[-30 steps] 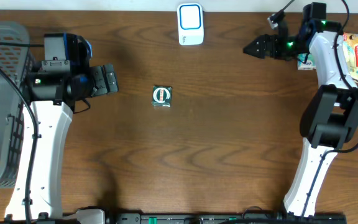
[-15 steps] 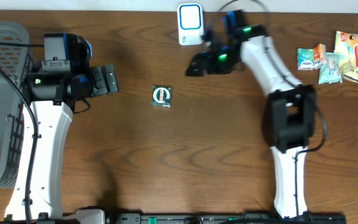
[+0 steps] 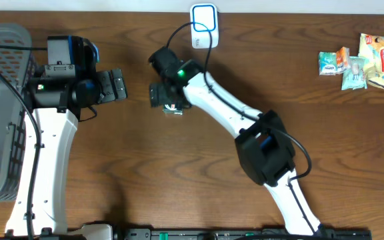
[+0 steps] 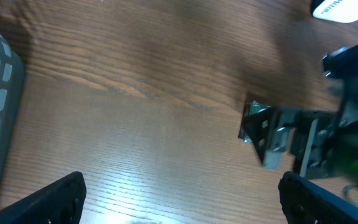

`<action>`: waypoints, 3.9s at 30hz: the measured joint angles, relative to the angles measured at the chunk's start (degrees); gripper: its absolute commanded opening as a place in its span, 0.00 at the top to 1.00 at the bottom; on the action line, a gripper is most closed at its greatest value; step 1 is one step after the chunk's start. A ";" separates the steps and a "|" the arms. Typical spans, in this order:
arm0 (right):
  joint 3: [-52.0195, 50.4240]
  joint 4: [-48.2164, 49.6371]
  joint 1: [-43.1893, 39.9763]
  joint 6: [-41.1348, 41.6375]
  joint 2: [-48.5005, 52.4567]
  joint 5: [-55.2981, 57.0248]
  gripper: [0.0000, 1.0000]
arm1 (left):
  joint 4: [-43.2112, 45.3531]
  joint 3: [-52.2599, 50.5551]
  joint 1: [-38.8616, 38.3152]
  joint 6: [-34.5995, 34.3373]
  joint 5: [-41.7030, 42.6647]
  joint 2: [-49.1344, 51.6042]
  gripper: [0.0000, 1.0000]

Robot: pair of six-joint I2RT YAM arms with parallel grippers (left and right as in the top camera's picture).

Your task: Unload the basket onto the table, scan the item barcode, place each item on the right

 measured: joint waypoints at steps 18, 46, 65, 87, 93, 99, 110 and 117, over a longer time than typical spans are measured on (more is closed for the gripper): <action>-8.11 1.95 1.51 0.98 -0.37 8.96 0.13 | 0.00 0.00 0.00 0.00 0.00 0.00 0.03; -9.29 7.91 -11.89 6.47 -8.22 -1.36 0.60 | 0.00 0.00 0.00 0.00 0.00 0.00 0.02; -10.97 8.22 -8.24 9.77 -1.36 8.11 0.99 | 0.00 0.00 0.00 0.00 0.00 0.00 0.02; -11.26 0.39 -17.75 8.72 -11.65 13.92 0.91 | 0.00 0.00 0.00 0.00 0.00 0.00 0.02; -11.23 0.87 -18.95 5.09 -8.24 10.03 0.99 | 0.00 0.00 0.00 0.00 0.00 0.00 0.02; -11.30 -3.93 -18.84 -0.24 -4.68 4.17 0.99 | 0.00 0.00 0.00 0.00 0.00 0.00 0.02; -11.30 -18.43 -18.29 -6.08 -4.66 1.53 0.99 | 0.00 0.00 0.00 0.00 0.00 0.00 0.02; -11.30 -23.28 -17.33 -7.78 -4.98 1.44 0.99 | 0.00 0.00 0.00 0.00 0.00 0.00 0.02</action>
